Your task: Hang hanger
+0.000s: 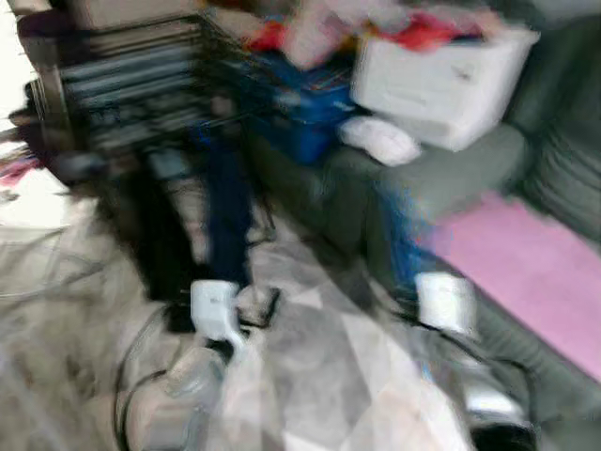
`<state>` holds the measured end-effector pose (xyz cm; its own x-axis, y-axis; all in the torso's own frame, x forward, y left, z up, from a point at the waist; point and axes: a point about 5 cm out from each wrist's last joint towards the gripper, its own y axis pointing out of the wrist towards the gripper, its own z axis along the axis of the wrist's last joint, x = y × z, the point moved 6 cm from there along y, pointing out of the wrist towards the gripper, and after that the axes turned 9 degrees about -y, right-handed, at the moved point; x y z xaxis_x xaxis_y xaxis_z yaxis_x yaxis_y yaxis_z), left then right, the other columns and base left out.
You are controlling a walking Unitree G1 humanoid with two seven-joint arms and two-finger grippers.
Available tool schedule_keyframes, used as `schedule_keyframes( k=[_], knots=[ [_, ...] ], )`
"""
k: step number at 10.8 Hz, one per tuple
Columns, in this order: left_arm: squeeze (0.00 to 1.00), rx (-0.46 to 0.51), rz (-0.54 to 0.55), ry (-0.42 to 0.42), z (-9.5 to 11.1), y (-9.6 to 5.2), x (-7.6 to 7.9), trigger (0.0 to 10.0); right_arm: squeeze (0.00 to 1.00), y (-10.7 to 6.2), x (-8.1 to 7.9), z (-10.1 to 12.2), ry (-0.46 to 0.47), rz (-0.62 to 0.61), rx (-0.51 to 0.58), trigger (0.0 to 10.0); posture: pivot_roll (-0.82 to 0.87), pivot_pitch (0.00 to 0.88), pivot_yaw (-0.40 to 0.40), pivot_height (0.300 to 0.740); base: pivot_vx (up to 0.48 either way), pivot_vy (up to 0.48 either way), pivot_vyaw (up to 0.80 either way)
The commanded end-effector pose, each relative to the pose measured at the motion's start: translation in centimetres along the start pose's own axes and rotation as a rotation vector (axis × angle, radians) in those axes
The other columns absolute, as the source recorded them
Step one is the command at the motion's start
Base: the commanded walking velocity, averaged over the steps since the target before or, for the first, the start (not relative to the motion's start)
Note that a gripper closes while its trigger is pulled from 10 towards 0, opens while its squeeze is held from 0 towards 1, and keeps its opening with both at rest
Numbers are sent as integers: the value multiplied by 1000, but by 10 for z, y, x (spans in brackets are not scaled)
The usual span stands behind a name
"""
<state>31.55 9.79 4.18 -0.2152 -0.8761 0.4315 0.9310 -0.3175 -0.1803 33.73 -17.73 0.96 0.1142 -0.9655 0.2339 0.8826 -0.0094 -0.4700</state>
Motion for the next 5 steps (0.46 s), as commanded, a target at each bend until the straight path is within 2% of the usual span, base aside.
schedule_keyframes(
  k=[1,5],
  knots=[
    [0,-5,-18,2,-1,2,6,10000,0,-1,12,4,-2,-29,15,10000,-170,0,77,740,330,0,800],
    [0,-5,-16,6,0,3,5,10000,0,-1,8,4,6,-7,16,10000,-169,0,80,740,329,0,800]
  ],
)
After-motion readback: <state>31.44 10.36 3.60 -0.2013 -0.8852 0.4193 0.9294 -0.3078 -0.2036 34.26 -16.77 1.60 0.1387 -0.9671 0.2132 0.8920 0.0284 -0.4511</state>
